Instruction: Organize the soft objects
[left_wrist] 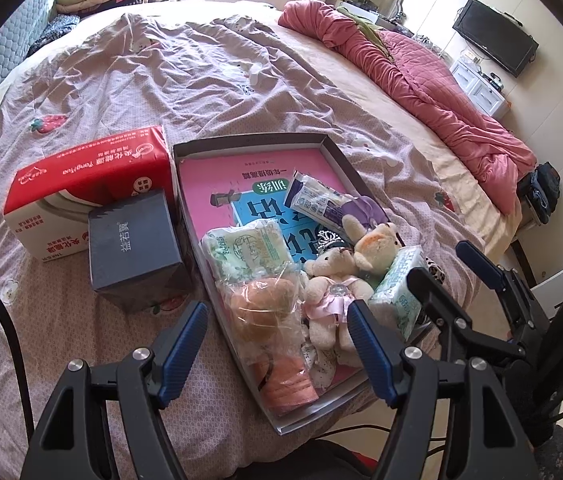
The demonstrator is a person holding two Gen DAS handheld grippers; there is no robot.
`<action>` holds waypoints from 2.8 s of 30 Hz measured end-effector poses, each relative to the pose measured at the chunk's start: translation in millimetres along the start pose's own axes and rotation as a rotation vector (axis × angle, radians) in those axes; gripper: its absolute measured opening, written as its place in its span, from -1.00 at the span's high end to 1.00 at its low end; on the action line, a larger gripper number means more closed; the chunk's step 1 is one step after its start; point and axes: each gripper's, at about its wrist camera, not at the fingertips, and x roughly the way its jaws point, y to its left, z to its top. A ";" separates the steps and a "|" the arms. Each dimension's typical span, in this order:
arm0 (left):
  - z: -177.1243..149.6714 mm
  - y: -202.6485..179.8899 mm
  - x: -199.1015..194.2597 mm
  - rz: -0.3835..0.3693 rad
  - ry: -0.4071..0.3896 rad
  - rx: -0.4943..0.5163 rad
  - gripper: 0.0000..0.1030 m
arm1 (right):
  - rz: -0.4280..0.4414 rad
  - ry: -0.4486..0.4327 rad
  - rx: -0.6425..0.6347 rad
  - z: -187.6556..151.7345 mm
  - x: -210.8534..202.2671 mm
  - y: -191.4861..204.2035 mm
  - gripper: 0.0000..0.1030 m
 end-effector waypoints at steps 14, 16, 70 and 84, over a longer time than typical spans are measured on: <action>-19.7 -3.8 -30.5 0.066 -0.062 0.007 -0.51 | -0.042 0.029 0.057 2.3 -48.0 12.2 -0.67; -24.9 -2.8 -34.9 0.076 -0.067 0.002 -0.55 | -0.041 0.033 0.056 -1.0 -54.4 18.6 -0.67; -134.3 27.5 -85.7 0.267 -0.099 -0.145 -0.61 | 0.050 0.127 0.001 -55.5 -97.5 84.2 -0.67; -135.6 26.9 -82.3 0.272 -0.082 -0.138 -0.61 | 0.050 0.126 0.002 -55.4 -97.4 83.2 -0.67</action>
